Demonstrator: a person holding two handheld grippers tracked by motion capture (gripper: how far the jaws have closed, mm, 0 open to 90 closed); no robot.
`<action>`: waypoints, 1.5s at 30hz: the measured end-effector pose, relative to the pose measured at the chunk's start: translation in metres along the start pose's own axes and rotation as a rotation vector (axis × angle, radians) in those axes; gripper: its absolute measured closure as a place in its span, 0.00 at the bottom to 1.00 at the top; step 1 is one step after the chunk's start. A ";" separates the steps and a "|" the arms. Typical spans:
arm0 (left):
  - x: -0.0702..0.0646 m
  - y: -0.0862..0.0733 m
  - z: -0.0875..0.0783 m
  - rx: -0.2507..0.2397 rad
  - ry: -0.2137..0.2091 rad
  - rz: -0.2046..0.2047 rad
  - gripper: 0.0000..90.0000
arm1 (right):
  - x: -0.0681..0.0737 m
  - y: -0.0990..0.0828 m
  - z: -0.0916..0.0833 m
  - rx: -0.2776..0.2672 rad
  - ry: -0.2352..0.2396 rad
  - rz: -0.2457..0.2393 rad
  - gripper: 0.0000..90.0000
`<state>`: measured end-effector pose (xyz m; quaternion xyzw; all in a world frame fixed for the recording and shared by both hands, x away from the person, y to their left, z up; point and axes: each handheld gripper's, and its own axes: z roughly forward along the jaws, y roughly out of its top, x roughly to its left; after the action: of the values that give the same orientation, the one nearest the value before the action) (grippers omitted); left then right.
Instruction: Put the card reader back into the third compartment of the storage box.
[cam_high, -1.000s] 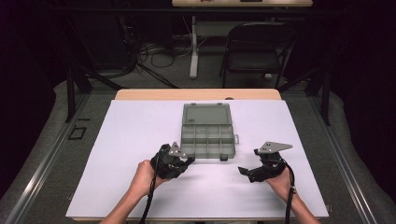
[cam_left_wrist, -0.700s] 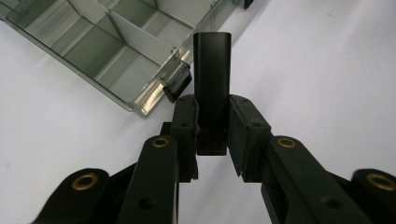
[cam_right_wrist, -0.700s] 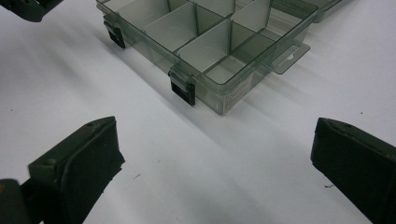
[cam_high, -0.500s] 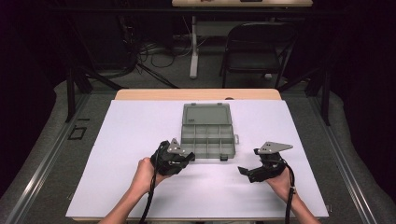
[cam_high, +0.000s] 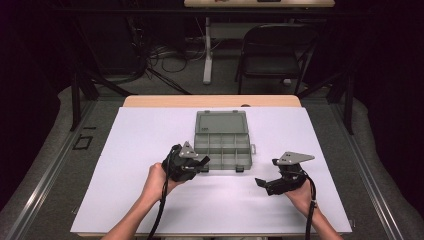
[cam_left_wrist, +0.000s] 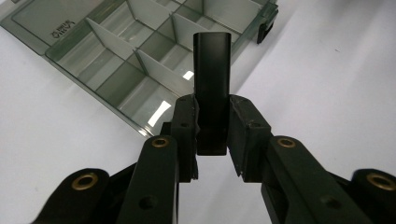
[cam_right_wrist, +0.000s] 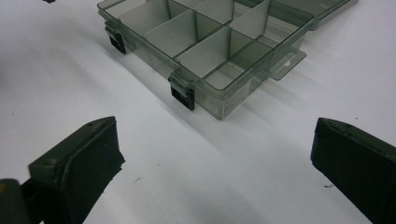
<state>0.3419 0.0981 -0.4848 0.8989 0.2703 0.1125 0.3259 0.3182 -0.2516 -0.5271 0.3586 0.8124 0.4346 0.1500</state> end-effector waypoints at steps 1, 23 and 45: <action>0.001 0.001 0.000 -0.004 0.002 -0.006 0.81 | 0.000 0.000 0.000 0.000 0.000 0.001 0.01; 0.018 0.023 0.005 -0.041 0.015 -0.026 0.81 | 0.000 0.000 0.000 -0.006 -0.002 0.001 0.01; 0.031 0.047 0.022 -0.047 0.030 -0.026 0.81 | 0.000 -0.001 -0.001 -0.008 -0.004 -0.005 0.01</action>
<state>0.3950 0.0735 -0.4698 0.8856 0.2842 0.1281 0.3442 0.3174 -0.2528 -0.5269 0.3569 0.8113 0.4367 0.1540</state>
